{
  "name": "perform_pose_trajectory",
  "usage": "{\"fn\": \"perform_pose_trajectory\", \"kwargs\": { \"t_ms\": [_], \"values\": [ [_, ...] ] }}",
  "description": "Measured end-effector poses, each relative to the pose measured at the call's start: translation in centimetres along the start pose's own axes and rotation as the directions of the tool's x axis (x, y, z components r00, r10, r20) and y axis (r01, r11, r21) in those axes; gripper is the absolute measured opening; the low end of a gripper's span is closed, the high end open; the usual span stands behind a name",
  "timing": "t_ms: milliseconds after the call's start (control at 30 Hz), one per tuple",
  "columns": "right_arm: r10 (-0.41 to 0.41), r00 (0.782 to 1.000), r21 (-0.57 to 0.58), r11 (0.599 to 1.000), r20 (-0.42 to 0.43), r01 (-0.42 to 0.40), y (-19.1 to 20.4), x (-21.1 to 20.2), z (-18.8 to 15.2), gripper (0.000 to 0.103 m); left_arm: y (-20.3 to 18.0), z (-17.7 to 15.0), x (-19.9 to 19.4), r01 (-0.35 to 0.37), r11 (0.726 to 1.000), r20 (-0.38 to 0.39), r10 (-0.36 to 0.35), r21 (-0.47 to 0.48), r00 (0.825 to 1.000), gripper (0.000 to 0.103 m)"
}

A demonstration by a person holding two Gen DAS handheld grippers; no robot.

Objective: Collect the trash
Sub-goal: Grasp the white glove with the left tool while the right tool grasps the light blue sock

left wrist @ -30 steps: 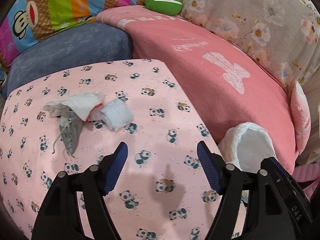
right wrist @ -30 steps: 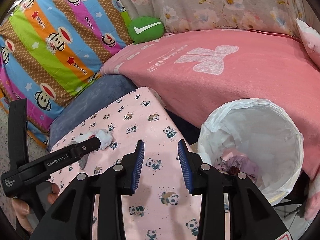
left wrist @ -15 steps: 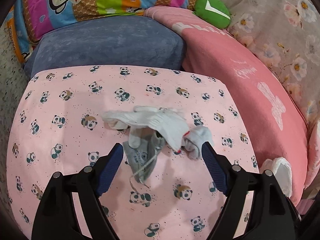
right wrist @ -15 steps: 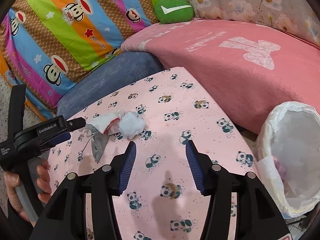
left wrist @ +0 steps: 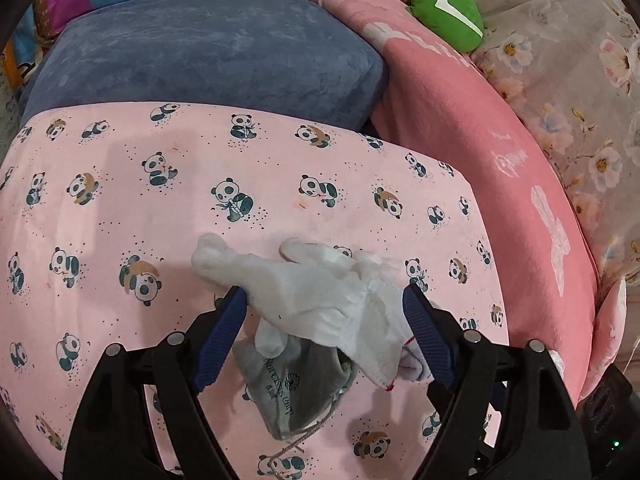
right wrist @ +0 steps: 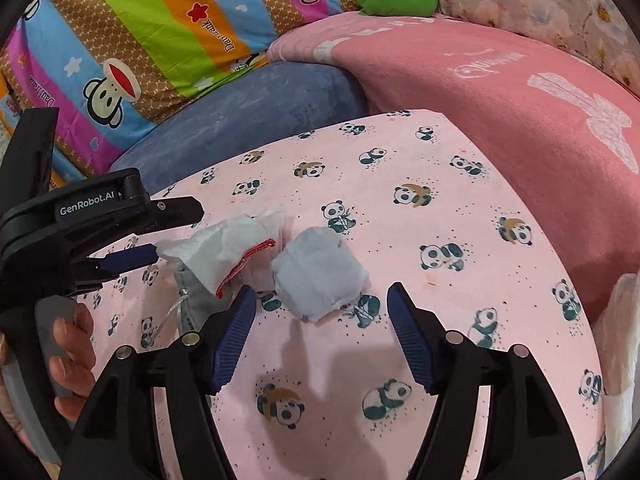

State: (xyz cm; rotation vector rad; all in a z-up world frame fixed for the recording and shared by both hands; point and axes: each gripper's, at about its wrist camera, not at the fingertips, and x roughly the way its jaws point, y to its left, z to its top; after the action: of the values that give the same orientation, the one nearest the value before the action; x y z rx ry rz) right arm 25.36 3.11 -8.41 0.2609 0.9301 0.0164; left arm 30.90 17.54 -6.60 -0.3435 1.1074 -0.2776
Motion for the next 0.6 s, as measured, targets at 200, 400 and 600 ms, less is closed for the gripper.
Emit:
{"fn": "perform_pose_trajectory", "kwargs": {
  "t_ms": [200, 400, 600],
  "values": [
    [-0.015, 0.999, -0.006, 1.0, -0.038, 0.014, 0.7, 3.0, 0.6, 0.068, 0.1, 0.3, 0.9, 0.045, 0.999, -0.023, -0.044, 0.009, 0.999, 0.049],
    [0.0, 0.997, 0.016, 1.0, -0.076, 0.001, 0.4, 4.5, 0.0, 0.047, -0.3, 0.0, 1.3, 0.057, 0.998, -0.039, -0.055, 0.04, 0.998, 0.006],
    [0.002, 0.998, -0.005, 1.0, -0.069, -0.002, 0.4, 3.7, -0.7, 0.036, -1.0, -0.5, 0.0, 0.063, 0.996, -0.012, -0.062, 0.069, 0.998, 0.003]
  ]
}}
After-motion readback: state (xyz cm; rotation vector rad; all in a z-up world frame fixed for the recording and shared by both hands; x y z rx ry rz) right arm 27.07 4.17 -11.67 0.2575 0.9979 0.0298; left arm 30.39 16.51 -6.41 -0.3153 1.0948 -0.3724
